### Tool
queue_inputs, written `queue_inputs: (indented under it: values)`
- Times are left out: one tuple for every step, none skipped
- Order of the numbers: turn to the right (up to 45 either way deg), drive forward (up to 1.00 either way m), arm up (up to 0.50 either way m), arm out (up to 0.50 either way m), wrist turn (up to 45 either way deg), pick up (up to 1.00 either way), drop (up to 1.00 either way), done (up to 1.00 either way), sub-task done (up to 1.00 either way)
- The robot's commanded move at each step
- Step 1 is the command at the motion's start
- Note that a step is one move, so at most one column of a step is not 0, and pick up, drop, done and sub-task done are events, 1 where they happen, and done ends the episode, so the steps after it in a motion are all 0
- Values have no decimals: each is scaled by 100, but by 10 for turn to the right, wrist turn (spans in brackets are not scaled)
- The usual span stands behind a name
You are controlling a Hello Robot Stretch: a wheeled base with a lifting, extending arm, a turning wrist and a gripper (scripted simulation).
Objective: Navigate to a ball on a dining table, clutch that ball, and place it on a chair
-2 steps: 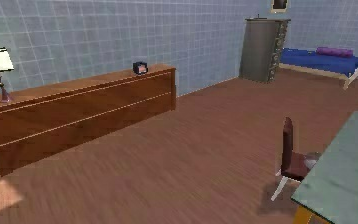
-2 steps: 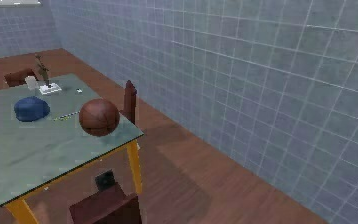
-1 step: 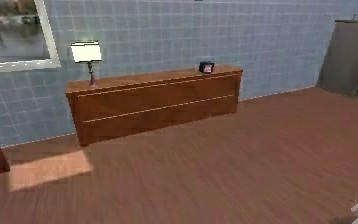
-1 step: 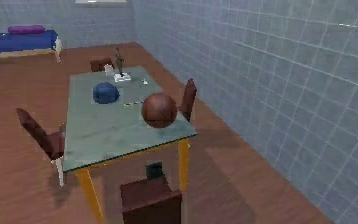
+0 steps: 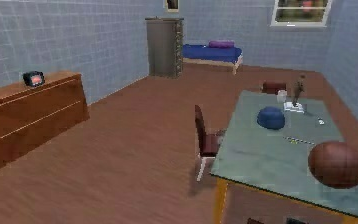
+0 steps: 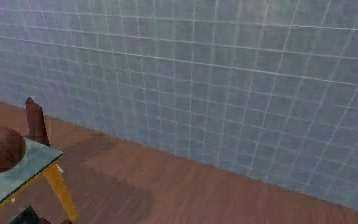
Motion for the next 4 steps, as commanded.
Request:
queue_inputs:
  values:
    - [450,0,0,0,0,0,0,0,0]
    - [330,0,0,0,0,0,0,0,0]
    - [0,55,0,0,0,0,0,0,0]
    - [-330,0,0,0,0,0,0,0,0]
